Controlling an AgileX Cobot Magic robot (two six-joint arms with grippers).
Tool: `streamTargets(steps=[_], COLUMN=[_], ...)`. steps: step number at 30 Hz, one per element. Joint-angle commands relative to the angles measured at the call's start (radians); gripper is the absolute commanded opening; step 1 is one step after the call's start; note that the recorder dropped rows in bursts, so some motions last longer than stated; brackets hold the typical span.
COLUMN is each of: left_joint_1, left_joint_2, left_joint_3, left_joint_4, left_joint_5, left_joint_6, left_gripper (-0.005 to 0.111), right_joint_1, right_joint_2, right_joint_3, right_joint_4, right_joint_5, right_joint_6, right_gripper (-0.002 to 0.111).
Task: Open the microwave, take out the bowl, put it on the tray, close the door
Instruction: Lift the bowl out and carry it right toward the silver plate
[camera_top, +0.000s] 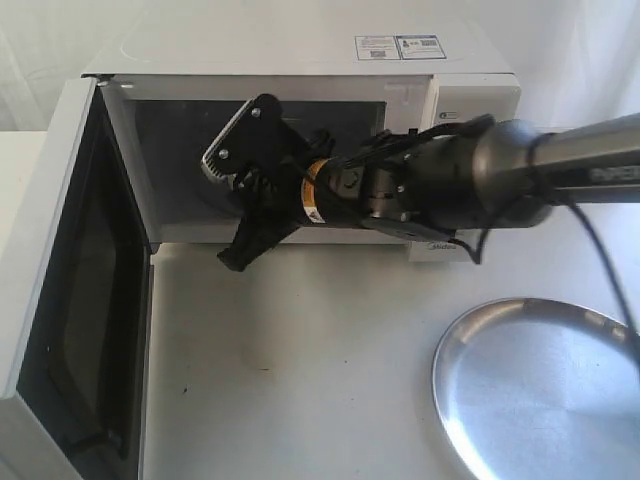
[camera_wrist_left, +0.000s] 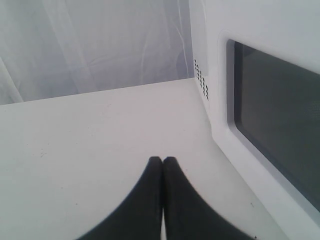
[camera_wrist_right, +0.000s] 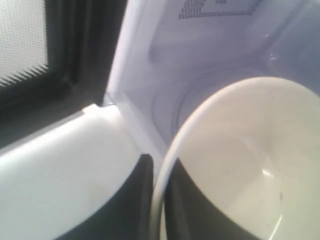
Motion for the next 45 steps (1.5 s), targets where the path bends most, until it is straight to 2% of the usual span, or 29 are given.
streamTargets(steps=[1,4,7,13,20,24,26,33,42,45], left_joint_1=[-0.002,-0.002,-0.002,-0.002,-0.002,-0.002,-0.002,-0.002,-0.002,-0.002], left_joint_2=[-0.002,-0.002,-0.002,-0.002,-0.002,-0.002,-0.002,-0.002,-0.002,-0.002], left_joint_3=[-0.003,-0.003,-0.003,-0.003,-0.003,-0.003,-0.003,-0.003,-0.003,-0.003], left_joint_4=[-0.006,-0.006,-0.006,-0.006,-0.006,-0.006,-0.006,-0.006,-0.006,-0.006], left_joint_5=[0.003,0.003,0.003,0.003,0.003,0.003,0.003,0.003,0.003,0.003], left_joint_6=[0.0,0.0,0.0,0.0,0.0,0.0,0.0,0.0,0.0,0.0], left_gripper=[0.0,0.0,0.0,0.0,0.0,0.0,0.0,0.0,0.0,0.0], right_joint_1=[0.024,0.049,0.064,0.067,0.067,0.067,0.067,0.067,0.067,0.067], right_joint_2=[-0.183,-0.297,-0.387,-0.535,-0.598,-0.583,-0.572,-0.568,-0.562,-0.549], right_joint_3=[0.188,0.325,0.468,0.695,0.763,0.765,0.765,0.777,0.777,0.786], right_joint_4=[0.008,0.015,0.021,0.023,-0.005,-0.017,-0.034,-0.08,-0.095,-0.105], right_joint_5=[0.054,0.197,0.34,0.377,0.513,0.734,0.787,0.669,0.662,0.645], right_joint_6=[0.126,0.281,0.308,0.376,0.45,0.539,0.588,0.607,0.607,0.607], right_gripper=[0.0,0.0,0.0,0.0,0.0,0.0,0.0,0.0,0.001,0.008])
